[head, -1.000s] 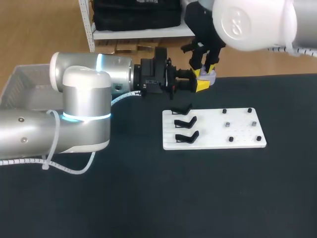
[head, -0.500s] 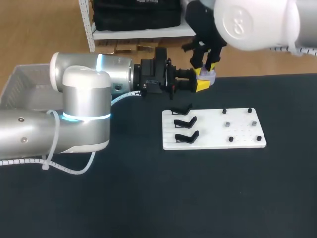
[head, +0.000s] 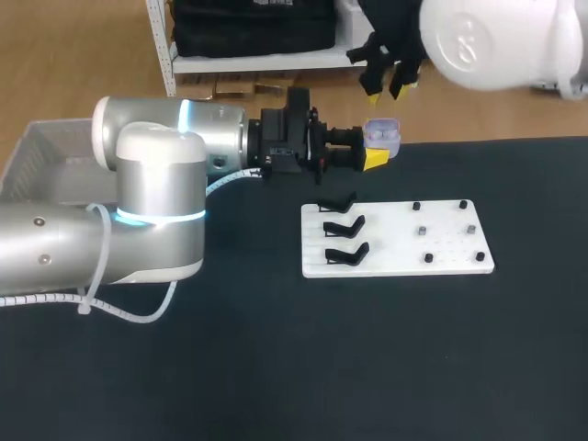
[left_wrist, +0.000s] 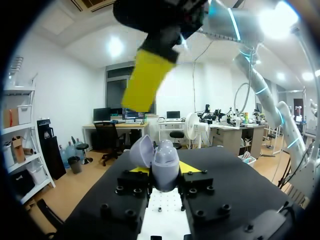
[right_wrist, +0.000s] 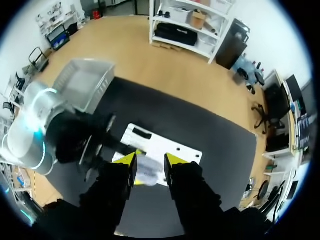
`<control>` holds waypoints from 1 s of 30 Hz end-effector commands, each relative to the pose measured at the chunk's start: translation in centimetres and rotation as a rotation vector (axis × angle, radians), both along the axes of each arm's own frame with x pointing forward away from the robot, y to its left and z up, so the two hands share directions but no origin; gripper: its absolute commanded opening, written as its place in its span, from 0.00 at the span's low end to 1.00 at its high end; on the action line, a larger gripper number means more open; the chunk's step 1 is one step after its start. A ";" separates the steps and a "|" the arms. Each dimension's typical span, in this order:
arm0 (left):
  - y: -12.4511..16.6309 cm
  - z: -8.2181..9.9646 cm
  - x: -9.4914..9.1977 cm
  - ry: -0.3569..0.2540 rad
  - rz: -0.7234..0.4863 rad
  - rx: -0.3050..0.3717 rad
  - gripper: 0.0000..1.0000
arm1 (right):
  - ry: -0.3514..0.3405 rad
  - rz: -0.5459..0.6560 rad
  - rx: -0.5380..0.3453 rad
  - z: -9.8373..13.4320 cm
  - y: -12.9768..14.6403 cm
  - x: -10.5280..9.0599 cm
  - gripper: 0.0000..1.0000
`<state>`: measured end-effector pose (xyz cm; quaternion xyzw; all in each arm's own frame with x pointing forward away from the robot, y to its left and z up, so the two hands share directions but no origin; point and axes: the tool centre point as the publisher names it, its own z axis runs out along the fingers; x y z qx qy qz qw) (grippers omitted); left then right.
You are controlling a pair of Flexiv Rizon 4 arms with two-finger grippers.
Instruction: Pick up each earbud case from the left stands, insert the matching earbuds, close the lid, and place the case in the box.
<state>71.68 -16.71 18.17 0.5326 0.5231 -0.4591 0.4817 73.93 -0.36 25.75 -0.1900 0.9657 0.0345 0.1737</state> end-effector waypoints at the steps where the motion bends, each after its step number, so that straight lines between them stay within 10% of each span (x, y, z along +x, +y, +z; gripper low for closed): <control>1: 0.0 -0.1 -0.1 -0.006 0.005 -0.008 0.00 | -0.005 -0.021 0.009 -1.5 -0.6 1.8 0.36; 30: 0.0 -0.1 -0.1 -0.006 0.005 -0.008 0.00 | 0.057 -0.082 0.057 -3.9 -1.6 -0.8 0.31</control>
